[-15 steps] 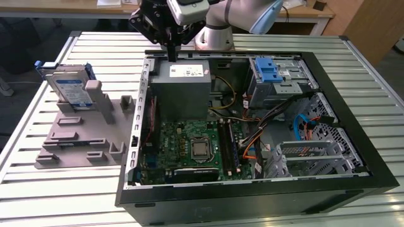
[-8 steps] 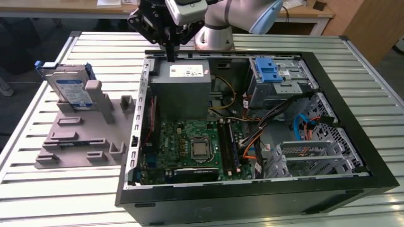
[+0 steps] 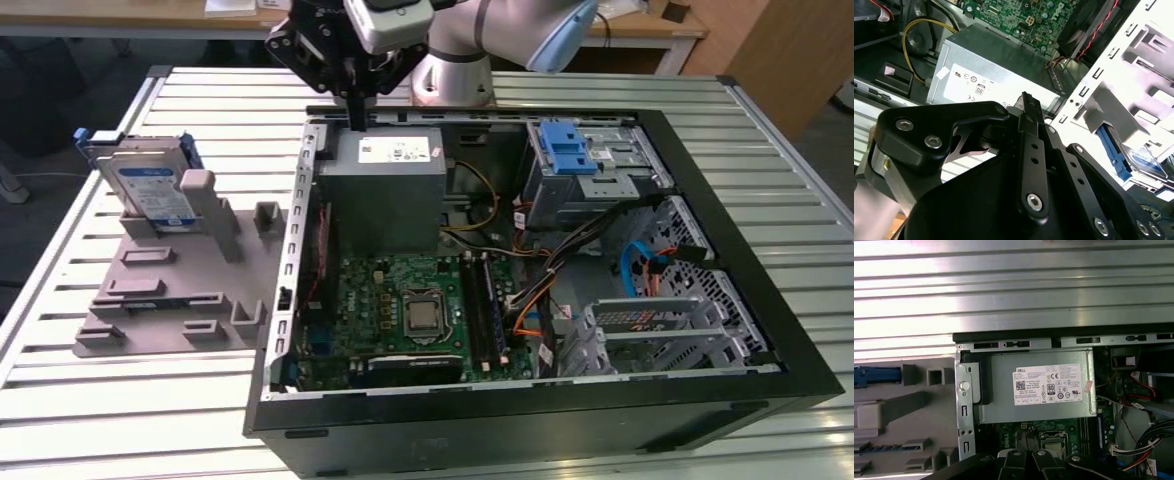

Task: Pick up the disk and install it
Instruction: 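Reach for the disk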

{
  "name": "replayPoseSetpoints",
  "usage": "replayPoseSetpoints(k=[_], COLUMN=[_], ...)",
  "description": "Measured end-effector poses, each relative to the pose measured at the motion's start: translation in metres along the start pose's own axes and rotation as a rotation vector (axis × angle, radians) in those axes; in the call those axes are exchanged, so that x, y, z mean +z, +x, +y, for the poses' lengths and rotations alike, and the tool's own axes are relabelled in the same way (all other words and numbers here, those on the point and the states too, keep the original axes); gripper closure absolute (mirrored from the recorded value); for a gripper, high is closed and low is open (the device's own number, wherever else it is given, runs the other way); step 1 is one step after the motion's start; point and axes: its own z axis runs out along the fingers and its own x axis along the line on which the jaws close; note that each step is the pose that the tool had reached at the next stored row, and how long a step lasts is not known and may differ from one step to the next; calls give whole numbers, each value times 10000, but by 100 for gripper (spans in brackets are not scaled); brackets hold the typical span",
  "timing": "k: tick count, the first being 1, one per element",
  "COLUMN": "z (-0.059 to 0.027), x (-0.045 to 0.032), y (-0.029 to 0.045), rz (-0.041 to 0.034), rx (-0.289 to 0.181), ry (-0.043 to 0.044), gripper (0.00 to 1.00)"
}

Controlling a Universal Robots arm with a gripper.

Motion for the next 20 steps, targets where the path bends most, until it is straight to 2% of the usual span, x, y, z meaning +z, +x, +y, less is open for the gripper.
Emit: replayPoseSetpoints(k=[20], z=[-7], x=[2], y=[93], rz=[1], rx=[0], ry=[1], gripper=[89])
